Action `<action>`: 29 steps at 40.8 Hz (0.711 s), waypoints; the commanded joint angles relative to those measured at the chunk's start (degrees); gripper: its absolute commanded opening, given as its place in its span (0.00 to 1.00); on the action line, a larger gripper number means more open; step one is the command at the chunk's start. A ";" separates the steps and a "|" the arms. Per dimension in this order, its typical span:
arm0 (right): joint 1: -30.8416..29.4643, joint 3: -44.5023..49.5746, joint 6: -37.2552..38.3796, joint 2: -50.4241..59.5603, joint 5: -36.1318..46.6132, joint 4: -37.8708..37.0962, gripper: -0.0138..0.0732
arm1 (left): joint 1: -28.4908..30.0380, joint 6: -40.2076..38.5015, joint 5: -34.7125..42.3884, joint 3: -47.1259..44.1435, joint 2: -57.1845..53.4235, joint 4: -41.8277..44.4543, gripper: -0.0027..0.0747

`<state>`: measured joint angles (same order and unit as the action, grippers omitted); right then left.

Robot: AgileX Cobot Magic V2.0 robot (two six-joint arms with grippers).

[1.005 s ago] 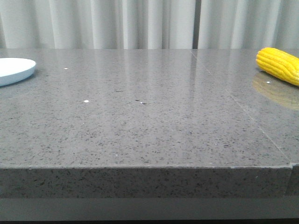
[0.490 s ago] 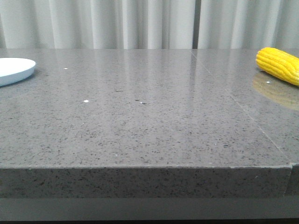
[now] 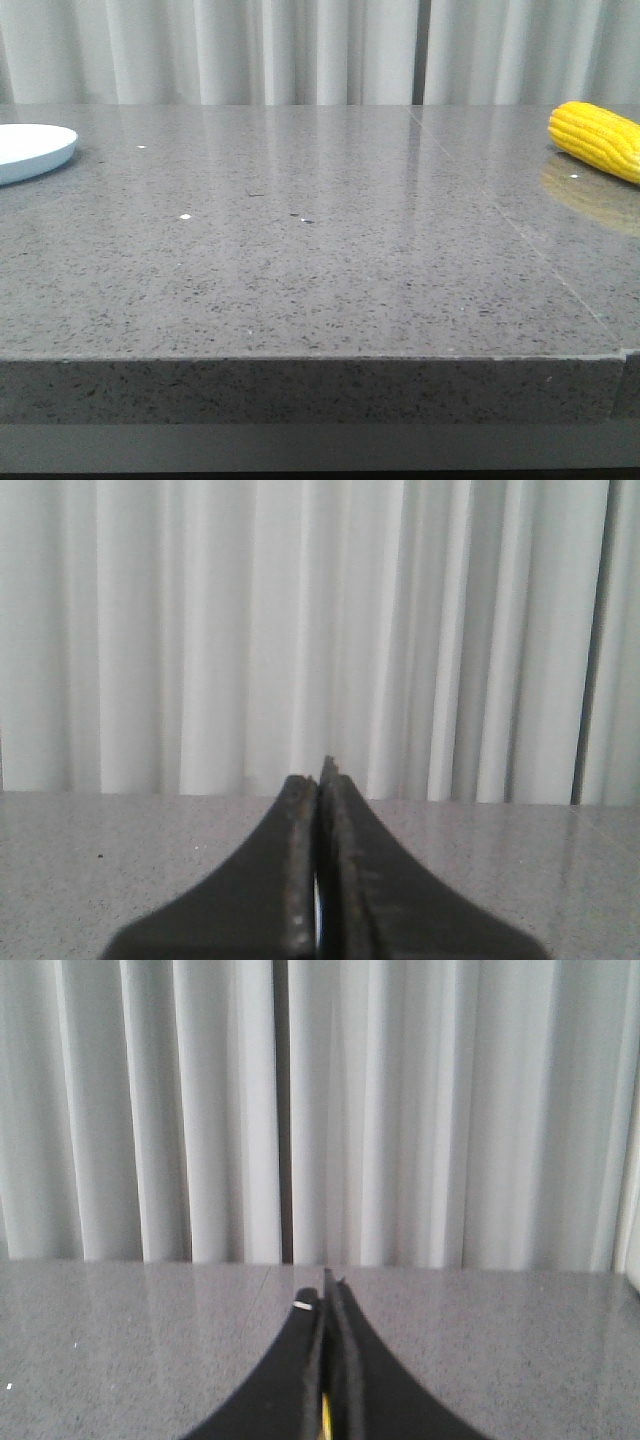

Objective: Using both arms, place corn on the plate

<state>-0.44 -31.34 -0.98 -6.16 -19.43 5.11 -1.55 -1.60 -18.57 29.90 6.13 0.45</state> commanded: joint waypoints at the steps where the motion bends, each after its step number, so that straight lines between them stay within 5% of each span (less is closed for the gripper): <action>1: -0.08 -4.91 -0.19 -4.92 -0.70 0.09 0.09 | -0.02 -0.47 -1.76 6.73 4.91 -0.45 0.01; 7: -0.08 -6.64 -0.19 -10.87 -3.26 0.09 0.09 | -0.02 -0.47 -10.19 12.63 12.17 -0.45 0.01; 29: -0.08 -6.64 -0.19 -24.72 -13.50 0.09 0.09 | -0.02 -0.47 -14.36 9.87 22.46 -0.45 0.01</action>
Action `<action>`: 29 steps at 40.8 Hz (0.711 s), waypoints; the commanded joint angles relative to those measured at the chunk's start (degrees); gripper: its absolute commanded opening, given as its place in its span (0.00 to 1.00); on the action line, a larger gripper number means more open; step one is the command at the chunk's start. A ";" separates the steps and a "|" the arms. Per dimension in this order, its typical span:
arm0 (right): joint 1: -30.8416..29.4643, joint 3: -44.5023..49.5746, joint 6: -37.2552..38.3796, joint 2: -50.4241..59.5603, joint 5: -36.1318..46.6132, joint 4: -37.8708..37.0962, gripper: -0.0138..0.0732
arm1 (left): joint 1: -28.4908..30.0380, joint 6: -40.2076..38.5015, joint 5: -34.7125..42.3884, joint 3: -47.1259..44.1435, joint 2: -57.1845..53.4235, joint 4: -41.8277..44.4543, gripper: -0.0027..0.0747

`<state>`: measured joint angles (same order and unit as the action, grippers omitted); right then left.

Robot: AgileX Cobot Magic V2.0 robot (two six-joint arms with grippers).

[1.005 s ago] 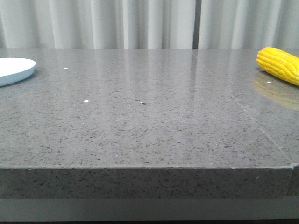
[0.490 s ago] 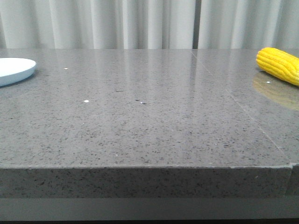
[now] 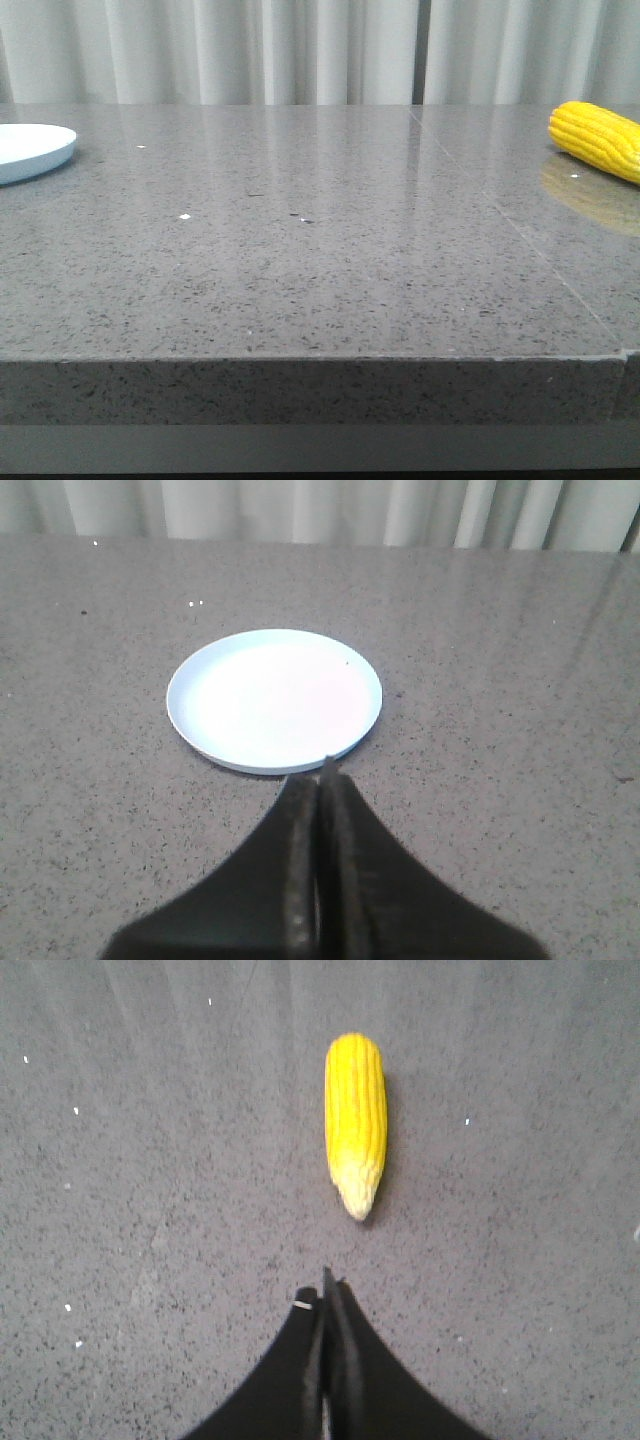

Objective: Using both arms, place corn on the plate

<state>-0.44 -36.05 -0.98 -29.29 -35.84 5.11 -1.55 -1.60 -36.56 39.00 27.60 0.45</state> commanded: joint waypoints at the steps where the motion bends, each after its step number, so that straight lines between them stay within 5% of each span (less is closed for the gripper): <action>1: -0.08 -1.93 -0.19 -1.82 2.54 0.09 0.09 | -0.02 -0.47 3.50 0.39 1.13 -0.45 0.01; 13: -0.08 -1.93 -0.19 -2.56 1.47 -0.16 0.15 | -0.02 -0.47 3.15 -0.03 1.13 -0.45 0.06; 18: -0.08 -1.93 -0.19 -2.56 1.47 -0.16 0.38 | -0.02 -0.47 3.05 -0.03 1.13 -0.45 0.30; 23: -0.08 -1.93 -0.19 -2.56 1.47 -0.16 0.73 | -0.02 -0.47 2.94 -0.03 1.13 -0.45 0.63; 29: -0.08 -1.93 -0.19 -2.56 1.30 -0.16 0.89 | -0.02 -0.47 2.94 -0.03 1.13 -0.45 0.74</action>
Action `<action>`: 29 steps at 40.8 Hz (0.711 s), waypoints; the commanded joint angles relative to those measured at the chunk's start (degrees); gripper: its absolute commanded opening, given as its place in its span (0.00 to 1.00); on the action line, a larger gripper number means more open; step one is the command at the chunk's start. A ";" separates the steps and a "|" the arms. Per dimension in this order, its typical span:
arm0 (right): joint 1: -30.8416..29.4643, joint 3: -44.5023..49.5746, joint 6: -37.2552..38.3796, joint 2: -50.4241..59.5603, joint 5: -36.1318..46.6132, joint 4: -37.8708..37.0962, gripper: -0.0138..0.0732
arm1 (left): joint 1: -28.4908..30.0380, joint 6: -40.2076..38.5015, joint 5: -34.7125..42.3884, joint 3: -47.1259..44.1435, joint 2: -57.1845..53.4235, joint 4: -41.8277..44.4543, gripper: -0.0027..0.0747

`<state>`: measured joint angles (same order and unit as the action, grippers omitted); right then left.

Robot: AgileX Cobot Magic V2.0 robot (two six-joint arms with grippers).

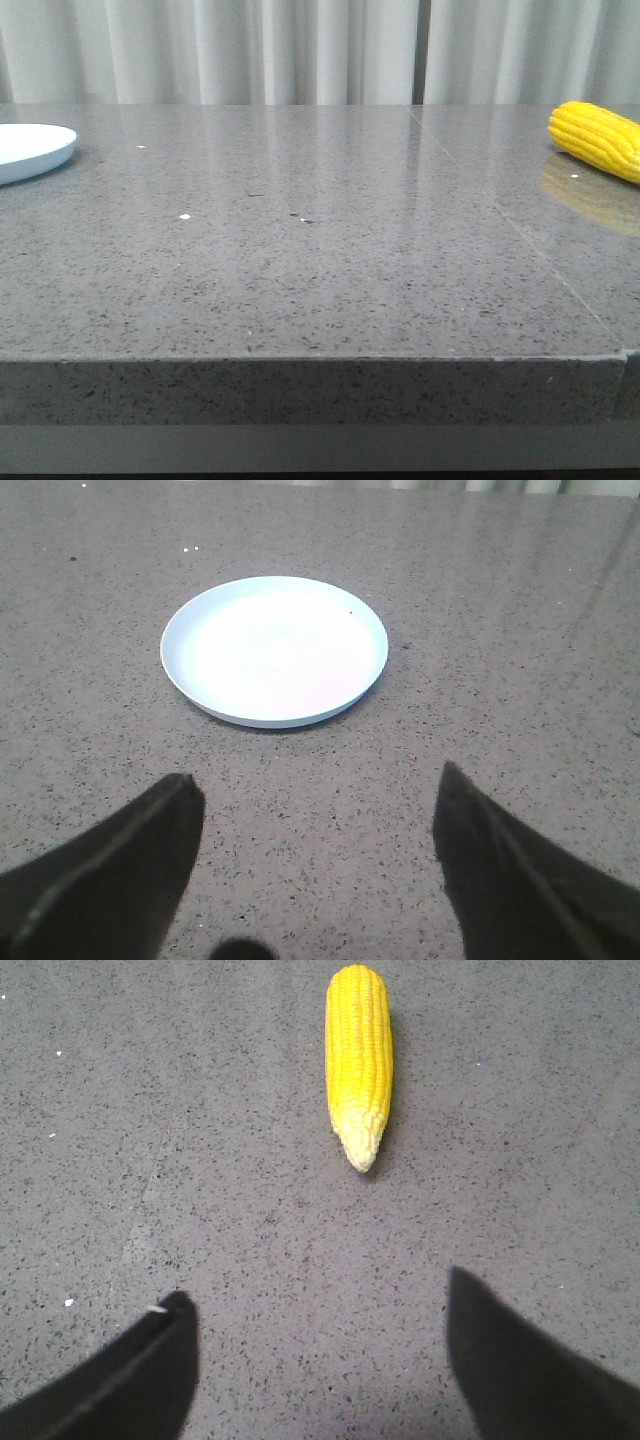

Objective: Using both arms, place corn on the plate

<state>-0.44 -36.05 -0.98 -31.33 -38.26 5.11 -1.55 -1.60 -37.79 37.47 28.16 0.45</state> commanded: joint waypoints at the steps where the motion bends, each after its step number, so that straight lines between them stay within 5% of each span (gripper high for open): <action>1: -0.08 -1.93 -0.19 -0.52 3.87 -0.16 0.89 | -0.02 -0.47 4.17 1.50 0.57 -0.45 0.74; 29: -0.08 -1.93 -0.19 -0.52 3.93 -0.16 0.88 | -0.02 -0.37 -11.05 18.75 22.63 6.00 0.74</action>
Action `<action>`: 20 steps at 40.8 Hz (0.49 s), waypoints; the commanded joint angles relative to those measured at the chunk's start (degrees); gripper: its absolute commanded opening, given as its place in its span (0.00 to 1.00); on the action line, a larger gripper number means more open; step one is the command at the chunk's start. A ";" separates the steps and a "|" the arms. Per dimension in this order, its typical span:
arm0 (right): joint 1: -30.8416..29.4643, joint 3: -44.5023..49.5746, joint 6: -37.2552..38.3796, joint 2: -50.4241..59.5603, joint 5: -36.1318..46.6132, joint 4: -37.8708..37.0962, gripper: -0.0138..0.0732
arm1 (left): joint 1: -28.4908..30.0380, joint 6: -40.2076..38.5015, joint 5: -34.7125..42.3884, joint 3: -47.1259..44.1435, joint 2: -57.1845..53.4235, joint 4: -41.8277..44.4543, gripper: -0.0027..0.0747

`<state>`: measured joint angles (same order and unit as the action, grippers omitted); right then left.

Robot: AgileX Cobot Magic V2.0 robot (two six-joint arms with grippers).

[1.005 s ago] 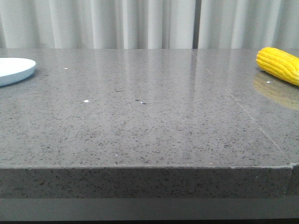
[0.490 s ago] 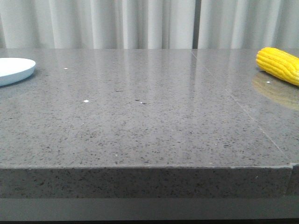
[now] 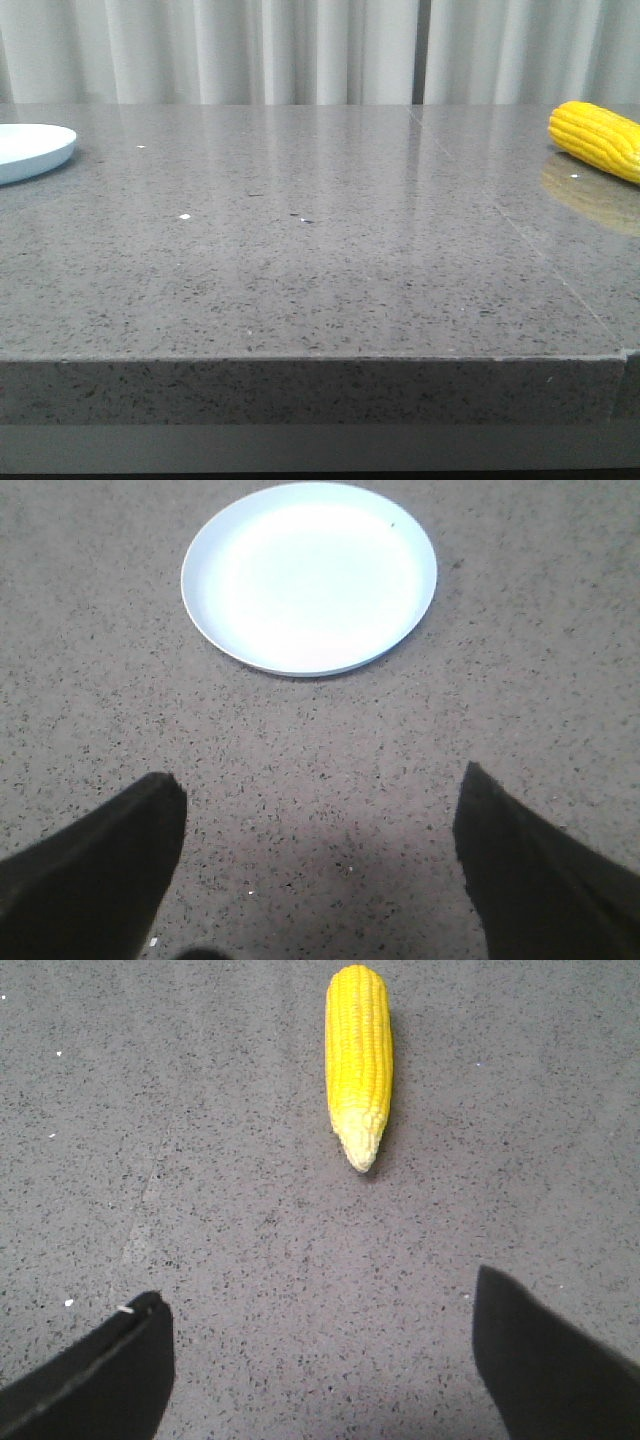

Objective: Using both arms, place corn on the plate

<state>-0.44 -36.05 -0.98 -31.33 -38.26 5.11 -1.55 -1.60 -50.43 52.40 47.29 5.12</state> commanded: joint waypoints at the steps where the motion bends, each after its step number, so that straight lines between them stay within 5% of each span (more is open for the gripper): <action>1: -0.08 -1.93 -0.19 -0.52 3.93 -0.16 0.88 | -0.02 -0.22 1.60 4.34 4.95 1.79 0.74; 12: -0.08 -1.93 -0.19 -0.52 3.93 -0.16 0.88 | 1.41 -0.11 -2.30 10.74 18.48 5.36 0.74; 20: -0.08 -1.93 -0.19 -0.52 3.93 -0.16 0.88 | 8.33 5.24 -2.92 16.61 28.06 -3.22 0.74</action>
<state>-0.44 -36.05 -0.98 -31.33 -38.26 5.11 4.42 0.78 -55.28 65.36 73.65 5.75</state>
